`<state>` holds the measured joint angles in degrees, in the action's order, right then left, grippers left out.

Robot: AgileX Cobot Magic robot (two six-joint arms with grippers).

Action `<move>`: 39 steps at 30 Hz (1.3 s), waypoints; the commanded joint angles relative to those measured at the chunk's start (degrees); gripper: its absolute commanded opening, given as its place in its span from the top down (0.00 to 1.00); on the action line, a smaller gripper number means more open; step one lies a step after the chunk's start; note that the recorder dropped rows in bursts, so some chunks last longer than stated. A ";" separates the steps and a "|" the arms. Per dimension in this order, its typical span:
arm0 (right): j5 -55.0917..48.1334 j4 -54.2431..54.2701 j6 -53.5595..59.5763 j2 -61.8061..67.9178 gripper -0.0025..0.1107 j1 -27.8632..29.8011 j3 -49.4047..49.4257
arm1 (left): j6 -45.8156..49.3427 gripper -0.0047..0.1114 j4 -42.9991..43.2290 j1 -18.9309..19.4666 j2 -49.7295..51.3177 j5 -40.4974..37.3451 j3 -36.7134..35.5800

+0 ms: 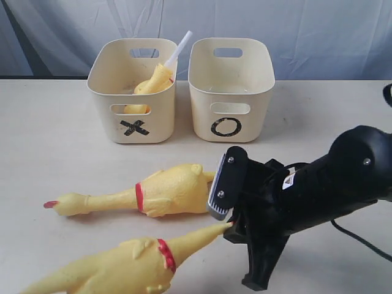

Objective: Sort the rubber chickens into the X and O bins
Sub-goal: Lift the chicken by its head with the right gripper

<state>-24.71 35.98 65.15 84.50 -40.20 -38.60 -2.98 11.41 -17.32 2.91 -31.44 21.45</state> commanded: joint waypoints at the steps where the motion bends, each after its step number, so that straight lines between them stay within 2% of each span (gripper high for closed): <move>1: -0.61 2.48 -5.07 -2.38 0.99 0.21 0.03 | -0.31 0.96 -0.25 0.06 -0.30 -0.12 -0.27; 15: -1.49 2.48 -26.15 -3.78 0.99 0.21 0.03 | -0.31 0.96 -0.04 0.06 -0.30 -0.13 -0.27; 29: 2.31 5.32 -28.13 -11.95 0.99 0.21 0.03 | -0.31 0.96 -0.04 0.06 -0.30 -0.13 -0.27; 39: 9.07 5.07 -39.64 -17.05 0.99 0.21 -4.87 | -0.31 0.96 -0.05 0.06 -0.30 -0.13 -0.38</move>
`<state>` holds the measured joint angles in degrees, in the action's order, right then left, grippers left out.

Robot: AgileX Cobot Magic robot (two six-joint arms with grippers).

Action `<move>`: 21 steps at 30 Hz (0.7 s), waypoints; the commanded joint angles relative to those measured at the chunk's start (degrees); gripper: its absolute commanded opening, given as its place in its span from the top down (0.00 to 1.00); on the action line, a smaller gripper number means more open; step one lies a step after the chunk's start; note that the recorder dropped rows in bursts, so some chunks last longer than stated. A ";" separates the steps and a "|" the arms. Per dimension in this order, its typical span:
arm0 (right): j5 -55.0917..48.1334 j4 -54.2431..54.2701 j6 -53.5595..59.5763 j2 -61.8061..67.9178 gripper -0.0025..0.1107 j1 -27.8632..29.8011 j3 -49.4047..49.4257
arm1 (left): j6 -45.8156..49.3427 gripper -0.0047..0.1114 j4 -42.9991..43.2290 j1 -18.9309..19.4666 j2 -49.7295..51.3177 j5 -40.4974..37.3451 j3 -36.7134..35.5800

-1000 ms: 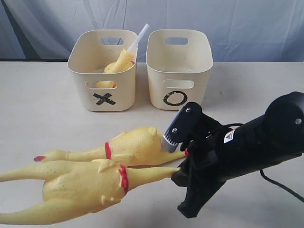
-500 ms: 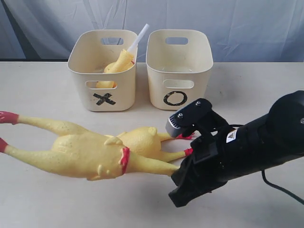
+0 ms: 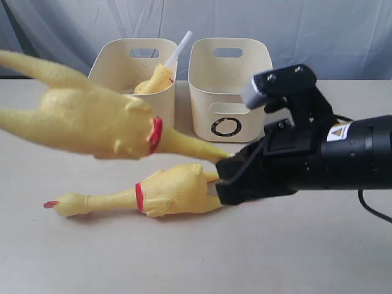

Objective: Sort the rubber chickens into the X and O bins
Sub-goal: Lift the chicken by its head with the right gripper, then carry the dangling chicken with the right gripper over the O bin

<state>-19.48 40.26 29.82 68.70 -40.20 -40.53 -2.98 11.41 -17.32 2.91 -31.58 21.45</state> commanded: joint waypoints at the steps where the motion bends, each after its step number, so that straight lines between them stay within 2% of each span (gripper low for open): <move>1: 4.44 0.78 -5.29 -1.26 0.99 0.21 -3.86 | -0.31 0.96 -0.05 0.06 -0.30 0.01 -0.38; 10: 6.70 0.04 -9.88 -1.14 0.99 1.40 -10.84 | -0.31 0.96 -0.05 0.06 -0.30 -0.10 -0.35; 15: 4.96 0.04 -14.46 -1.14 0.99 8.09 -12.31 | -0.31 0.96 -0.05 0.06 -0.30 -0.10 -0.35; 21: 2.99 0.04 -14.46 -1.14 0.99 15.64 -12.45 | -0.31 0.96 -0.17 0.06 -0.30 -0.12 -0.35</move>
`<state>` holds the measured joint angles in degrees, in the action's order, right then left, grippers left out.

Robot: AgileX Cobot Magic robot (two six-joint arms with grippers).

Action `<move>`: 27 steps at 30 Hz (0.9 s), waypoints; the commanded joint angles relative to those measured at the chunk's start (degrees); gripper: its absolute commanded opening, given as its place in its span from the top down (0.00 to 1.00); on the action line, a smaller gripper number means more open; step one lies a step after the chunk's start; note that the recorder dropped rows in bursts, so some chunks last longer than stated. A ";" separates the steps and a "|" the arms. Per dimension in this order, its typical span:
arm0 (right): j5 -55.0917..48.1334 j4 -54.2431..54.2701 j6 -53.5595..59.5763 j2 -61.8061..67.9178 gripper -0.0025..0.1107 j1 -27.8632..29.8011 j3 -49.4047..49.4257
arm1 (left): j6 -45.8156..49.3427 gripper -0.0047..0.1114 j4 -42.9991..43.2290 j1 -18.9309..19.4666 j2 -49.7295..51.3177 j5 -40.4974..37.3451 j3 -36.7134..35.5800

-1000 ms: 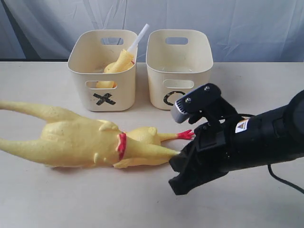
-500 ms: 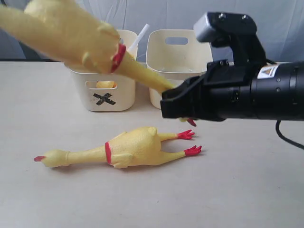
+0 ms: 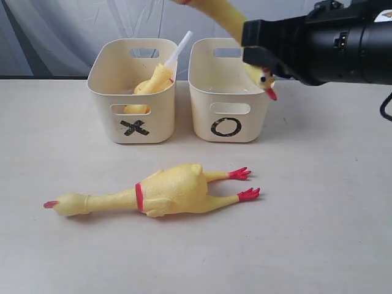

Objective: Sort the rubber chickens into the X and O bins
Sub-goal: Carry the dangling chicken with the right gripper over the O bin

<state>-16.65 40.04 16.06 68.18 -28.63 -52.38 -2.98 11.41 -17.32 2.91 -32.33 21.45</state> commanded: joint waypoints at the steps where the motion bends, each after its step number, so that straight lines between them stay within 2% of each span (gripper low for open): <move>1: 0.16 0.26 -0.69 -0.62 0.99 4.83 -0.60 | -0.31 0.96 -0.17 0.06 -0.30 0.63 -0.35; 11: -2.60 -6.51 -0.69 2.62 0.99 11.28 -2.84 | -0.31 0.96 -0.17 0.06 -0.30 1.14 -0.35; 20: -11.92 -11.41 -4.89 11.12 0.99 14.37 -13.42 | -0.19 0.96 -0.07 0.06 -0.30 1.13 -0.35; 27: -20.72 -35.07 -17.80 15.52 0.99 15.03 -22.69 | -0.08 0.96 -0.20 0.06 -0.30 1.13 -0.35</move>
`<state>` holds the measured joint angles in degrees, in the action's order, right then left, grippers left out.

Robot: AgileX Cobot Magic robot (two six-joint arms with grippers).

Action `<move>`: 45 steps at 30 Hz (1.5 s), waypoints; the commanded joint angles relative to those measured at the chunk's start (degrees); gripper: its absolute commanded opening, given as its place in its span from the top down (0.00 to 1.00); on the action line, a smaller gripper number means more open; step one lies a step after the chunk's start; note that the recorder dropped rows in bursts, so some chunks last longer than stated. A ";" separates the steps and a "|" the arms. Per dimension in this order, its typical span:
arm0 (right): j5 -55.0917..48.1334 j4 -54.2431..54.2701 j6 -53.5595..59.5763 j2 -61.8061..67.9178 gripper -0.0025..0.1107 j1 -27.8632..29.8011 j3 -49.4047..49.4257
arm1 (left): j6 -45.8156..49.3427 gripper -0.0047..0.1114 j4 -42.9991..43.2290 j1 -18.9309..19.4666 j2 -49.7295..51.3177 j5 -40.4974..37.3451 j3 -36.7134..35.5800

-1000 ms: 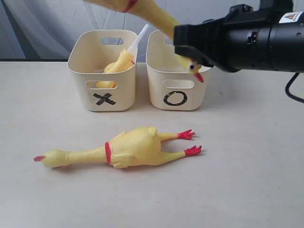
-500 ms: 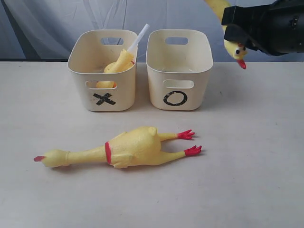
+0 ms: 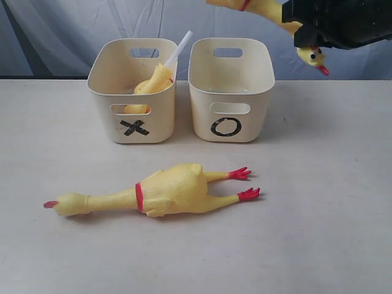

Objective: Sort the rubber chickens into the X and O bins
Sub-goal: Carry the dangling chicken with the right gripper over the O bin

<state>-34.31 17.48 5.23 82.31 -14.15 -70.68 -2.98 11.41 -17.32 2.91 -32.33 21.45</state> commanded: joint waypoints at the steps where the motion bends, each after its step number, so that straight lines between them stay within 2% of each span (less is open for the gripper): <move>1: -3.81 -15.73 -8.20 1.73 0.99 0.55 -5.31 | -0.08 0.96 -0.20 0.06 -0.30 1.13 -0.35; 14: -4.14 -46.77 -15.72 2.93 0.99 0.43 -9.72 | -0.08 0.96 -0.20 0.06 -0.30 1.13 -0.35; 25: -2.08 -66.47 -18.32 6.56 0.99 0.43 -9.72 | -0.08 0.96 -0.28 0.06 -0.30 1.13 -0.35; 37: 9.61 -87.61 -18.32 9.34 0.99 0.43 -10.59 | -0.08 0.96 -0.44 0.06 -0.30 1.13 -0.35; 45: 12.47 -91.83 -17.10 13.50 0.99 0.43 -14.85 | -0.08 0.96 -0.44 0.06 -0.30 1.13 -0.35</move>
<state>-24.16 -72.39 -12.16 95.01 -14.00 -84.09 -2.98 11.30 -17.32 2.91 -32.33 21.45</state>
